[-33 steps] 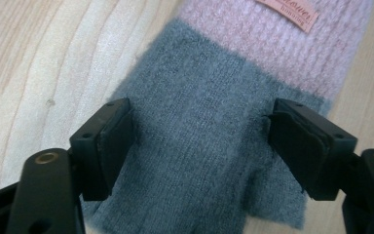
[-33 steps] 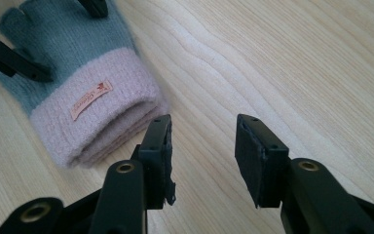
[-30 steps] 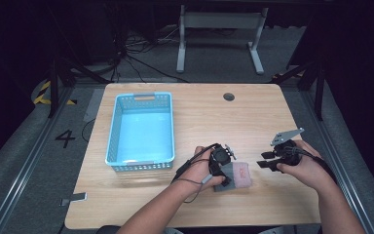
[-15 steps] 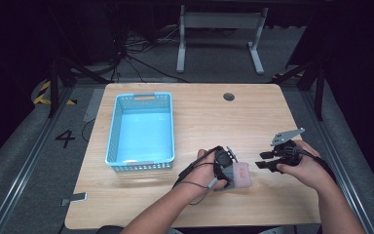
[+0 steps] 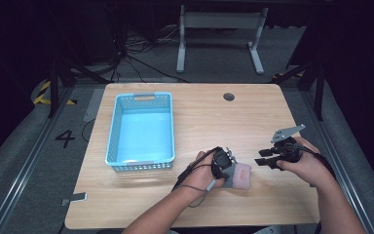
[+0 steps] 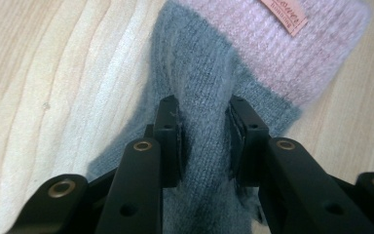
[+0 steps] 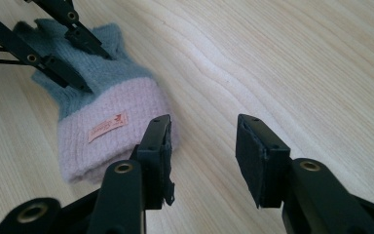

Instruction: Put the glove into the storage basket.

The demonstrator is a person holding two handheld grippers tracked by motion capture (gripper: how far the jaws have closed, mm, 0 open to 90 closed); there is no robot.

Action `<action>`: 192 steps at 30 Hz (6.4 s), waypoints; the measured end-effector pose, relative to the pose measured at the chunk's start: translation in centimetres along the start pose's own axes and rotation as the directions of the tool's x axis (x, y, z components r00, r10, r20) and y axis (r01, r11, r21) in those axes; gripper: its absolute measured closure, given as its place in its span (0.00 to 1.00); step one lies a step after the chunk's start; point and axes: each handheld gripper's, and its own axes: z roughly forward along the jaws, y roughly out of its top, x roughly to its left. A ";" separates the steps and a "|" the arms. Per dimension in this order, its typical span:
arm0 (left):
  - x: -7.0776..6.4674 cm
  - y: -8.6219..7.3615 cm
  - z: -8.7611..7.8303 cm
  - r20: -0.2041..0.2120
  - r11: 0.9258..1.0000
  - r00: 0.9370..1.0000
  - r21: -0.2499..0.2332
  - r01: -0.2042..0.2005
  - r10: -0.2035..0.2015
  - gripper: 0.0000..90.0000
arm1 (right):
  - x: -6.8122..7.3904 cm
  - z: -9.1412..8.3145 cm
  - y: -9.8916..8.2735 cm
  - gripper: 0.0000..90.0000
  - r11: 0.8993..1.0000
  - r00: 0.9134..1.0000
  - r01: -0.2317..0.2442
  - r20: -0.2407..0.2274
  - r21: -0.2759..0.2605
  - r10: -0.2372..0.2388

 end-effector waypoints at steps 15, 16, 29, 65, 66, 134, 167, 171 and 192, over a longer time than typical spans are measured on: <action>1.4 -0.7 -6.4 -0.016 0.996 0.999 -0.073 0.046 -0.047 0.78 | -1.4 0.8 1.7 0.65 1.000 1.000 0.001 -0.022 -0.014 -0.002; 1.5 -0.8 -6.8 -0.018 0.996 0.999 -0.072 0.049 -0.050 0.78 | -1.4 0.9 1.8 0.65 1.000 1.000 0.002 -0.024 -0.014 -0.002; 3.5 -2.1 -11.1 -0.026 0.987 0.994 -0.122 0.106 -0.110 0.78 | -2.2 1.7 2.4 0.64 1.000 0.999 -0.001 -0.036 -0.007 0.001; 13.5 -8.1 -20.0 -0.151 0.952 0.954 -0.204 0.227 -0.260 0.77 | -2.5 2.3 0.0 0.63 0.996 0.996 -0.083 -0.015 0.031 0.084; 13.8 -8.3 -20.1 -0.150 0.951 0.953 -0.207 0.232 -0.265 0.77 | -2.5 2.3 0.0 0.63 0.996 0.996 -0.082 -0.015 0.032 0.083; 25.0 -12.6 -9.9 -0.115 0.937 0.938 0.089 0.337 -0.326 0.75 | -1.1 1.9 -1.9 0.61 0.996 0.996 -0.087 -0.010 0.023 0.088; 21.2 -12.2 -14.0 -0.201 0.945 0.926 -0.141 0.295 -0.319 0.45 | -1.6 2.8 0.7 0.61 1.000 0.999 -0.030 -0.039 0.004 0.031; 18.8 -11.5 -15.7 -0.181 0.940 0.933 -0.201 0.274 -0.311 0.45 | -1.6 3.1 1.8 0.61 1.000 0.999 -0.013 -0.050 -0.003 0.013; 6.5 -11.2 -16.9 -0.098 0.936 0.968 -0.293 0.194 -0.231 0.44 | -1.5 3.6 2.6 0.61 1.000 0.998 0.004 -0.068 0.002 -0.004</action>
